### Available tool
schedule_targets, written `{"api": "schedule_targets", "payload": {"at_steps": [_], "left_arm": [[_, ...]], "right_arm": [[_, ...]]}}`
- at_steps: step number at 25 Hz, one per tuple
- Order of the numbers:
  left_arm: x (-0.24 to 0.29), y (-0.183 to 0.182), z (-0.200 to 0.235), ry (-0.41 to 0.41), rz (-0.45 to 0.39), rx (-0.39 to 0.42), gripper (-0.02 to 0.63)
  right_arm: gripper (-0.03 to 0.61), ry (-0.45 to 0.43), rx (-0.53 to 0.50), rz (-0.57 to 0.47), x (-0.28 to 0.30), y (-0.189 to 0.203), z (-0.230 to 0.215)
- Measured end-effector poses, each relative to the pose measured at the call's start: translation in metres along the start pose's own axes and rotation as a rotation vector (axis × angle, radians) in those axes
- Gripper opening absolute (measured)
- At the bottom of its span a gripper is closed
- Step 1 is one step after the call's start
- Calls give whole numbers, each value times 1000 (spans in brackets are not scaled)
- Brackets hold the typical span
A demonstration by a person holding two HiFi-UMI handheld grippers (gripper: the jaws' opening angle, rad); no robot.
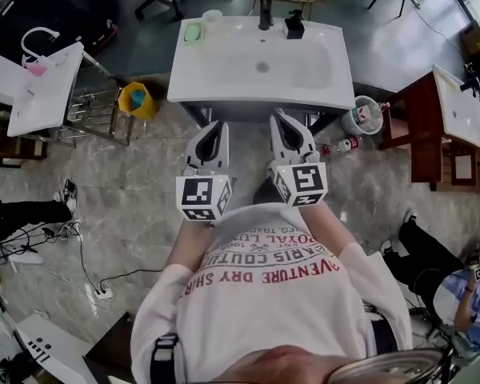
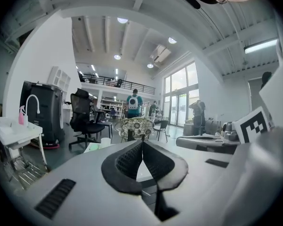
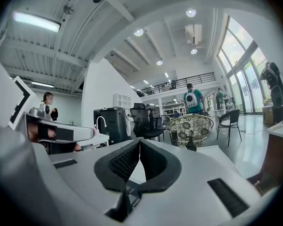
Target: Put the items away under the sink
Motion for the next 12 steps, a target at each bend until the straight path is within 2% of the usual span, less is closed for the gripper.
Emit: {"api": "schedule_targets", "payload": {"at_steps": [8,12], "left_arm": [[136,-23,-28,-25,9,-10,23],[193,-19,-40,-40,43,-20,23]], "right_arm": [[25,-55,24,-7,64,-21,-121],[25,-63,25,16,90,-17,-173]]}}
Point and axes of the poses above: the fingertips, and each gripper's own axes: x forward along the fingers, z to its left, y out of its underside, the point moved 2 cm from there along -x, backward along the fingers, and after that the axes turned 10 degrees about -y, right-handed, at the moved point
